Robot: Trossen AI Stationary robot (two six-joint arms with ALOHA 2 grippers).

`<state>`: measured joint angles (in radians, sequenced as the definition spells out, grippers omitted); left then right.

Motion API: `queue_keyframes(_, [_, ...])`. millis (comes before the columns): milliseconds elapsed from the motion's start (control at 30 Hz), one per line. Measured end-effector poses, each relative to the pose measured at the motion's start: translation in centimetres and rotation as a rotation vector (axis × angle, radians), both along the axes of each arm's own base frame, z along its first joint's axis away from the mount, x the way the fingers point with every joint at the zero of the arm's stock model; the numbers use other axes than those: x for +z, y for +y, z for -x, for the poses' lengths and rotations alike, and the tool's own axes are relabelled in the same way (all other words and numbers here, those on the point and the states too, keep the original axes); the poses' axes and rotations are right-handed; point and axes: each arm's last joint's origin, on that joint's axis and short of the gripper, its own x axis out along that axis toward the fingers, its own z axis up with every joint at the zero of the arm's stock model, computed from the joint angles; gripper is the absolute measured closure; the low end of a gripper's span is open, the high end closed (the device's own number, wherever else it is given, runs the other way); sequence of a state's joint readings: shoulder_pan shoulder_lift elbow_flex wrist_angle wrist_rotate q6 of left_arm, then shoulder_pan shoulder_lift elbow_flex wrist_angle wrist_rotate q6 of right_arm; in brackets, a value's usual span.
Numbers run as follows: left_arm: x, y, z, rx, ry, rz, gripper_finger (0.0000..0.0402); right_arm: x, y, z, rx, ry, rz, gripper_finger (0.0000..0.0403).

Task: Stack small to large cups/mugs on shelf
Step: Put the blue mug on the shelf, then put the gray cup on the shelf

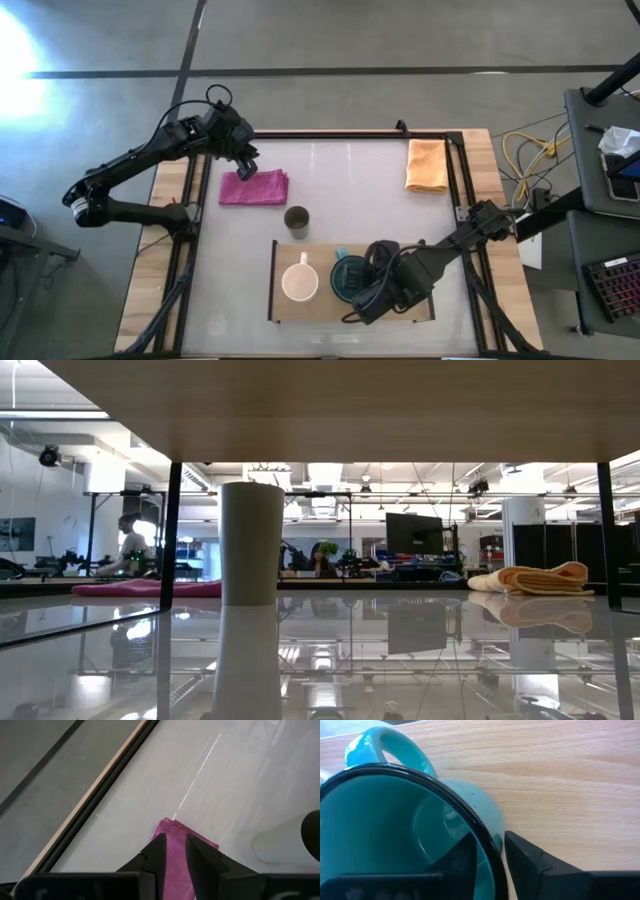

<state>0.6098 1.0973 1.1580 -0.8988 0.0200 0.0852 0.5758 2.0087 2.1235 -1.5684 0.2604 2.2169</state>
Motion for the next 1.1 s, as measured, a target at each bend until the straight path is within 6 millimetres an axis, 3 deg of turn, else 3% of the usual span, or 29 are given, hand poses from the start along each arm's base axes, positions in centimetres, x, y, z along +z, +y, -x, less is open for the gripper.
queue_keyframes(167, [0.0, -0.1, 0.0, -0.021, -0.013, 0.02, 0.0345, 0.6, -0.1, 0.2, 0.01, -0.014, -0.008, 0.0285])
queue_keyframes(467, [-0.2, -1.1, -0.9, -0.206, -0.092, 0.173, 0.0345, 4.7, -1.3, 2.9, 0.039, -0.201, 0.088, 0.0234])
queue_keyframes(633, [-1.0, -2.6, -3.6, -0.367, -0.039, 0.217, 0.0345, 6.1, -2.7, 4.6, 0.089, -0.233, 0.127, 0.0207])
queue_keyframes(767, [-1.6, -4.2, -6.6, -0.449, 0.135, 0.13, 0.0338, 6.3, -3.8, 6.3, 0.098, -0.223, 0.141, 0.0189])
queue_keyframes(933, [-1.8, -5.8, -9.1, -0.497, 0.209, 0.088, 0.0302, 5.9, -5.3, 8.5, 0.071, -0.207, 0.143, 0.0162])
queue_keyframes(1100, [-2.9, -5.8, -10.9, -0.492, 0.223, 0.106, 0.0262, 5.0, -6.3, 10.0, 0.062, -0.18, 0.153, 0.0136])
